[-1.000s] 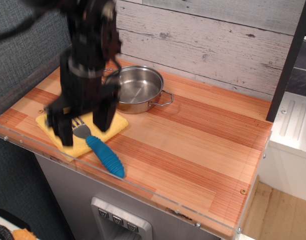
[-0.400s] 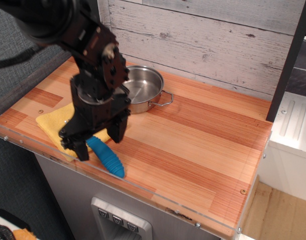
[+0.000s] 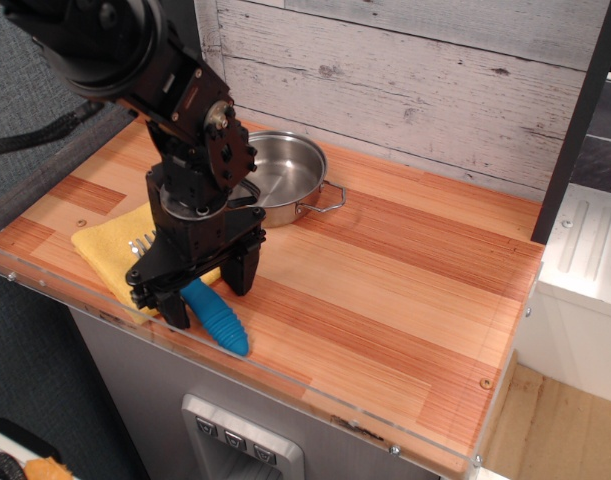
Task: Move the blue fork to the middle right of the table so that it's facing the wall.
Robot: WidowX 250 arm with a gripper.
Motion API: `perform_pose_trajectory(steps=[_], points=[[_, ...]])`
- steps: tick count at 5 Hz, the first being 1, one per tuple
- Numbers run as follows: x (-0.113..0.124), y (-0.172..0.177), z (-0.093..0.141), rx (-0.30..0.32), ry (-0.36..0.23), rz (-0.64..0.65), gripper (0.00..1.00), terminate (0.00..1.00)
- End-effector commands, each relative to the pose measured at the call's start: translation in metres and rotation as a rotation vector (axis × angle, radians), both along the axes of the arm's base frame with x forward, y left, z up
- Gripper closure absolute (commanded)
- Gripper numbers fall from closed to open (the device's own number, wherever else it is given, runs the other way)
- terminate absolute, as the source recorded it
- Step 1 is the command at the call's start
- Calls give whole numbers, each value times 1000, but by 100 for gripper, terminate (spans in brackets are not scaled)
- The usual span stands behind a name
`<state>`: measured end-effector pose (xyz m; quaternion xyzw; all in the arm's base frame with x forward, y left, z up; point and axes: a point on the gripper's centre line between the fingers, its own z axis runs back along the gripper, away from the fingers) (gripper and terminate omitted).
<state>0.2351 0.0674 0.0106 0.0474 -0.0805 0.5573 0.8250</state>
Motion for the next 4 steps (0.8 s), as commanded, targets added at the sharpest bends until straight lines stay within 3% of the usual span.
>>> perform_pose_trajectory(steps=[1, 2, 3, 4], points=[[7, 1, 7, -3, -21, 11, 100, 0], [10, 3, 20, 12, -25, 6, 100, 0], [14, 5, 37, 88, -37, 26, 100, 0], [16, 2, 55, 119, -63, 32, 100, 0]])
